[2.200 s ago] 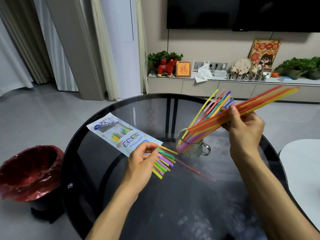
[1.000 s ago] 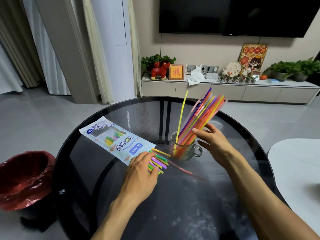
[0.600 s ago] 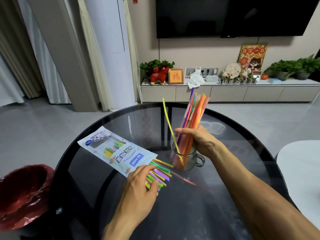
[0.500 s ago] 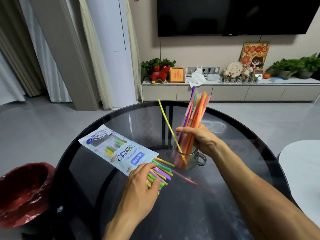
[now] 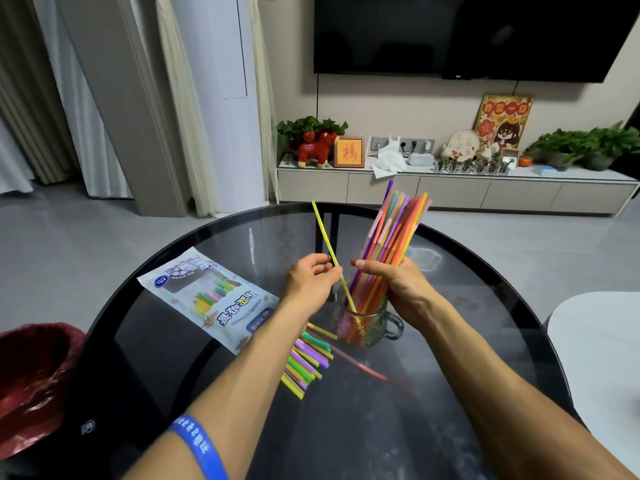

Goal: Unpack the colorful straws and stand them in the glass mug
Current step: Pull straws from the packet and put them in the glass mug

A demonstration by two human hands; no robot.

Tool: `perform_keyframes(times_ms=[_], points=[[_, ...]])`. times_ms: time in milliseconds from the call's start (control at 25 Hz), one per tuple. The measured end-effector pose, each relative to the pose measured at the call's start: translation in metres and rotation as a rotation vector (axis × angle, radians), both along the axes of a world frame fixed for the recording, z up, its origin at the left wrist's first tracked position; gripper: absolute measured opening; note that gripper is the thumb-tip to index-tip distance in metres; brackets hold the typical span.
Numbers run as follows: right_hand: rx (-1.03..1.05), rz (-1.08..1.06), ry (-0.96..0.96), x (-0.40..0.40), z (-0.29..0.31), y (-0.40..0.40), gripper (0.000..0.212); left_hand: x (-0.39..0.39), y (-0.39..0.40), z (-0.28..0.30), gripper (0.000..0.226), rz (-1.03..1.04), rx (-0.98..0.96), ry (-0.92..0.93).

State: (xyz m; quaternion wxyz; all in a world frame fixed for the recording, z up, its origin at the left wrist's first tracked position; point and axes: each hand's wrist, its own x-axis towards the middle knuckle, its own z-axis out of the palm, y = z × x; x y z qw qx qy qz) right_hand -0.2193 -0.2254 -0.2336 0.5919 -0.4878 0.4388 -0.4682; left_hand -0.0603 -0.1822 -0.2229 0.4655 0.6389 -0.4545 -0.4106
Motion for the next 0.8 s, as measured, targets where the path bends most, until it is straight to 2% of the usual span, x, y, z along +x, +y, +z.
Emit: perform_keyframes(times_ms=[160,360,440,560,680,800], points=[[-0.018,-0.024,-0.002,0.004,0.0,0.002,0.036,-0.011,-0.001,-0.004,0.039,0.035,-0.057,0.057],[-0.039,-0.05,-0.021,0.003,0.0,0.006,0.034,-0.018,0.001,0.001,0.023,0.056,-0.192,-0.115],[-0.049,-0.053,-0.033,0.002,0.0,0.007,0.031,-0.019,0.004,0.002,0.02,0.022,-0.239,-0.205],[-0.058,-0.054,-0.102,0.001,0.001,0.009,0.037,-0.021,0.013,0.0,0.019,-0.063,-0.282,-0.375],[-0.062,-0.132,-0.13,0.004,0.001,0.012,0.034,-0.024,0.018,-0.001,0.031,-0.114,-0.307,-0.479],[-0.091,-0.298,-0.118,0.005,-0.002,0.009,0.03,-0.017,0.023,-0.007,0.062,-0.179,-0.254,-0.352]])
